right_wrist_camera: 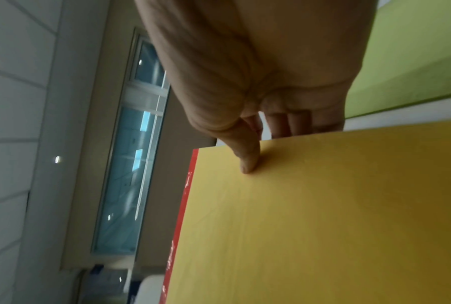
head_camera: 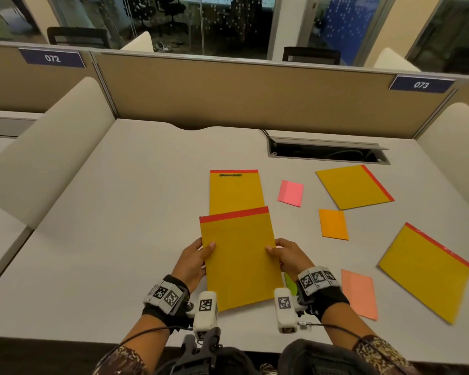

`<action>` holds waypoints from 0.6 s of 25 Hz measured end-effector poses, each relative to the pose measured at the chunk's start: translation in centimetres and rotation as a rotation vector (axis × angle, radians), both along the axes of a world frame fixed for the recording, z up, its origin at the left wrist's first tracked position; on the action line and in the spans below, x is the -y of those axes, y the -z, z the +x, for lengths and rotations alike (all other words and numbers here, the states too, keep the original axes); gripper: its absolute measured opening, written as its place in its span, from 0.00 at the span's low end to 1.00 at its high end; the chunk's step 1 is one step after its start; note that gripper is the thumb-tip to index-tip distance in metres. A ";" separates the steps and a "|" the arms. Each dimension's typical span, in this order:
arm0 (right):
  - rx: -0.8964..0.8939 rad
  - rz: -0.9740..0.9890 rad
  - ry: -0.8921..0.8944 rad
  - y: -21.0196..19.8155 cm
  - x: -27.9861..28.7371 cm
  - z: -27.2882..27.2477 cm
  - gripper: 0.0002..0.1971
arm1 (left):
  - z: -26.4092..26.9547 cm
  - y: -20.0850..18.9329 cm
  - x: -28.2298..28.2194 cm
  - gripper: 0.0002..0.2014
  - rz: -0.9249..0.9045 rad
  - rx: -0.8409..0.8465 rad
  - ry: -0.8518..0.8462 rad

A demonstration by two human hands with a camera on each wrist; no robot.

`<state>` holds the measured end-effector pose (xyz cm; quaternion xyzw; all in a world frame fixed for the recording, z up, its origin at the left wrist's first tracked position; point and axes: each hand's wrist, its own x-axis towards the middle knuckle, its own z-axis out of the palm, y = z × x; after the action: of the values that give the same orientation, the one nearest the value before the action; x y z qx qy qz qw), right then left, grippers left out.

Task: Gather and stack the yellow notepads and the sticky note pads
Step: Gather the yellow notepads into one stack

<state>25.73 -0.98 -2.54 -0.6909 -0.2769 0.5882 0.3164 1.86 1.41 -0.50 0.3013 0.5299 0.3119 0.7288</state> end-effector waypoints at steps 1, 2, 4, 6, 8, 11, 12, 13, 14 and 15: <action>-0.034 0.022 0.047 -0.3 0.4 0.9 0.03 | 0.8 -0.2 -0.2 0.17 0.011 0.010 0.024; -0.075 0.049 0.093 -0.8 0.8 1.5 0.04 | 1.6 -0.3 -0.2 0.17 0.009 0.013 0.056; -0.137 0.095 0.177 -1.7 1.7 3.3 0.06 | 3.7 -0.4 -0.2 0.18 0.004 -0.005 0.135; -0.167 0.117 0.235 -2.3 2.5 5.2 0.08 | 6.0 -0.2 -0.1 0.19 0.010 -0.038 0.167; -0.125 0.115 0.266 -2.5 3.1 7.5 0.08 | 8.5 -0.2 0.0 0.18 0.026 -0.068 0.172; -0.036 0.074 0.361 -3.2 4.8 11.9 0.07 | 12.0 -0.2 0.1 0.18 0.004 -0.079 0.181; -0.005 0.059 0.409 -3.2 5.6 14.0 0.07 | 13.1 -0.2 0.1 0.18 0.002 -0.085 0.191; 0.042 0.043 0.459 -3.1 6.5 15.9 0.07 | 13.7 -0.2 0.1 0.18 0.000 -0.089 0.197; 0.154 0.021 0.511 -2.6 7.7 18.2 0.08 | 14.5 -0.2 0.0 0.19 -0.005 -0.093 0.204; 0.332 -0.012 0.548 -1.9 9.0 20.7 0.09 | 15.2 -0.1 -0.1 0.19 -0.010 -0.093 0.209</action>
<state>46.43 -9.98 -0.65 -0.8280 -0.1248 0.3620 0.4095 17.05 1.49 -0.37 0.3653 0.5303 0.2171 0.7336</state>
